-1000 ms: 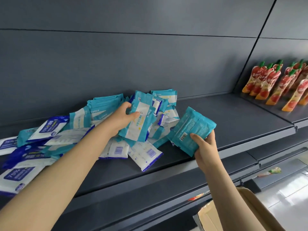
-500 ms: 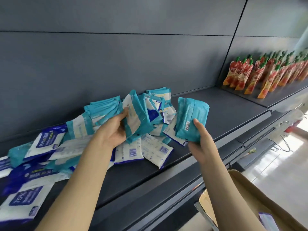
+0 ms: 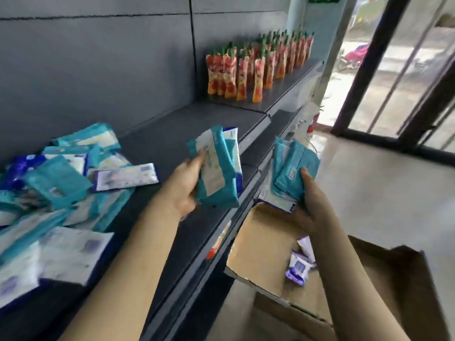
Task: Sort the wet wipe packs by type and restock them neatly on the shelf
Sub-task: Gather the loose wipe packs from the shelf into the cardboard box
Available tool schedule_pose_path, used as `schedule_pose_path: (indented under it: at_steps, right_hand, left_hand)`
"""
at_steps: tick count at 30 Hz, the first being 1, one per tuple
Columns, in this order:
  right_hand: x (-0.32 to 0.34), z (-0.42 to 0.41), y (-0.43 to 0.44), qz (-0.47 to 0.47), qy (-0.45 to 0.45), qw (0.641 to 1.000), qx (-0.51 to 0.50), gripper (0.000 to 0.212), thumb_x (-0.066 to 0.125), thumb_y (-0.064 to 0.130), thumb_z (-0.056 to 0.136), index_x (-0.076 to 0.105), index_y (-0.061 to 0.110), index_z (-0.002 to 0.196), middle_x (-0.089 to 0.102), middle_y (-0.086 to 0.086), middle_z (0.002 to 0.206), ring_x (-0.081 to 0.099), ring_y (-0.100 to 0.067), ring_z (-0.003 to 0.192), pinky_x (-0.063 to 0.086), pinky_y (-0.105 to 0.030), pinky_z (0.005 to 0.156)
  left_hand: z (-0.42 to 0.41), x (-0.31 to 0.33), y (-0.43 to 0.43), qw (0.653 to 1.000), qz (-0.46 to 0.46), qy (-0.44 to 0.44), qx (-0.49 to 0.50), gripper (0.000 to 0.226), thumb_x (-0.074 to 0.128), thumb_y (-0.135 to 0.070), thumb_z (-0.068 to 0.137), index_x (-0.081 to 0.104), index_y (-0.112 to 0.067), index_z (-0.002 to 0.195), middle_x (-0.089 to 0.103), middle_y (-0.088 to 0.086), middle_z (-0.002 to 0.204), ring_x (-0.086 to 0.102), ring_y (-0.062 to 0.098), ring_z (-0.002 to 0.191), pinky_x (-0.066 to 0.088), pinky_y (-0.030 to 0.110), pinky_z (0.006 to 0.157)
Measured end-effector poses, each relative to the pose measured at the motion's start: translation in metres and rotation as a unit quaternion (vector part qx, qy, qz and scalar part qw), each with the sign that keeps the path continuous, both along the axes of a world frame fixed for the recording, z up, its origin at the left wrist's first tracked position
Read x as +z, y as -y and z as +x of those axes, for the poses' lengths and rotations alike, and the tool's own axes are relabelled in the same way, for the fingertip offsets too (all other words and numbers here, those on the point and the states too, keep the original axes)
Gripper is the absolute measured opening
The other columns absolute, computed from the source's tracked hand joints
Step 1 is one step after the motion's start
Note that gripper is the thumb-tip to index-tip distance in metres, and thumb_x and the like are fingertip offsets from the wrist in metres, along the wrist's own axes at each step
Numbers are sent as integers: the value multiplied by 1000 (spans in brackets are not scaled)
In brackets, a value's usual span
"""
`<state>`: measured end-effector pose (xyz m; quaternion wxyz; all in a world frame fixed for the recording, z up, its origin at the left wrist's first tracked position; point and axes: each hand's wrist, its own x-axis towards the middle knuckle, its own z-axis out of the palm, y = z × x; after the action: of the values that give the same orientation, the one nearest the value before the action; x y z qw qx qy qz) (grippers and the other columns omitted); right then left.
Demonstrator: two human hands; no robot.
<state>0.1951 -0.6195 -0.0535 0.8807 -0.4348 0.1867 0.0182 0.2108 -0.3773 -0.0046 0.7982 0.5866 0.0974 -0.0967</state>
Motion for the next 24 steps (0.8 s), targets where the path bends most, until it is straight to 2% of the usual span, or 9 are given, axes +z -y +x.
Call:
schedule_pose_path:
  at_steps: [3, 5, 10, 12, 14, 16, 18, 21, 24]
  right_hand:
    - [-36, 6, 91, -48, -50, 997, -33, 44, 52, 37, 99, 54, 5, 128, 70, -15, 111, 73, -23, 82, 62, -39, 71]
    - [-67, 9, 150, -68, -82, 994, -36, 36, 51, 32, 101, 54, 6, 126, 70, -13, 106, 72, -23, 80, 62, -35, 64]
    - [-155, 16, 268, -124, -194, 971, -67, 35, 60, 30, 96, 54, 11, 126, 69, -13, 116, 70, -27, 92, 62, -40, 71]
    - [-195, 22, 299, -142, -240, 957, -75, 41, 62, 31, 95, 53, 10, 129, 68, -15, 119, 71, -27, 92, 61, -40, 72]
    - [-234, 32, 320, -168, -275, 944, -66, 42, 62, 31, 96, 52, 10, 131, 69, -14, 118, 72, -27, 92, 61, -38, 69]
    - [-280, 44, 333, -188, -304, 933, -37, 40, 61, 30, 97, 53, 10, 130, 69, -14, 116, 72, -29, 95, 60, -42, 76]
    - [-324, 57, 336, -208, -331, 920, -15, 34, 61, 28, 97, 54, 10, 126, 70, -13, 114, 71, -29, 94, 60, -43, 81]
    - [-392, 81, 339, -240, -349, 906, 1, 22, 59, 23, 99, 52, 15, 118, 68, -9, 110, 69, -18, 84, 60, -26, 64]
    - [-453, 118, 346, -267, -350, 898, -5, 25, 61, 22, 98, 48, 17, 118, 66, -11, 116, 68, -20, 89, 58, -29, 71]
  left_hand:
    - [28, -49, 89, 996, 64, -31, -53, 30, 48, -43, 100, 59, -19, 113, 72, 4, 94, 68, 20, 81, 56, 29, 60]
    - [41, -92, 143, 991, 85, -68, -82, 30, 50, -42, 99, 58, -18, 115, 71, 5, 97, 68, 22, 83, 56, 32, 61]
    - [60, -205, 239, 968, 119, -182, -124, 33, 57, -39, 97, 56, -18, 121, 71, 9, 111, 69, 29, 100, 56, 50, 90]
    - [65, -249, 265, 958, 133, -228, -112, 39, 60, -37, 95, 51, -14, 126, 70, 12, 113, 70, 28, 97, 58, 48, 84]
    - [71, -294, 285, 947, 141, -274, -89, 41, 60, -33, 96, 48, -9, 127, 69, 13, 110, 70, 27, 91, 59, 38, 68]
    - [77, -341, 303, 934, 149, -315, -78, 35, 57, -30, 98, 46, -8, 123, 67, 13, 109, 69, 24, 84, 55, 33, 58]
    - [83, -389, 318, 917, 154, -358, -85, 30, 55, -29, 100, 45, -11, 121, 66, 14, 113, 68, 24, 85, 54, 35, 61]
    - [87, -460, 336, 895, 163, -405, -94, 34, 53, -31, 100, 46, -13, 128, 67, 11, 111, 68, 24, 87, 55, 36, 65]
    - [91, -516, 352, 874, 170, -441, -111, 31, 52, -34, 101, 46, -15, 125, 66, 10, 113, 68, 24, 93, 55, 36, 70]
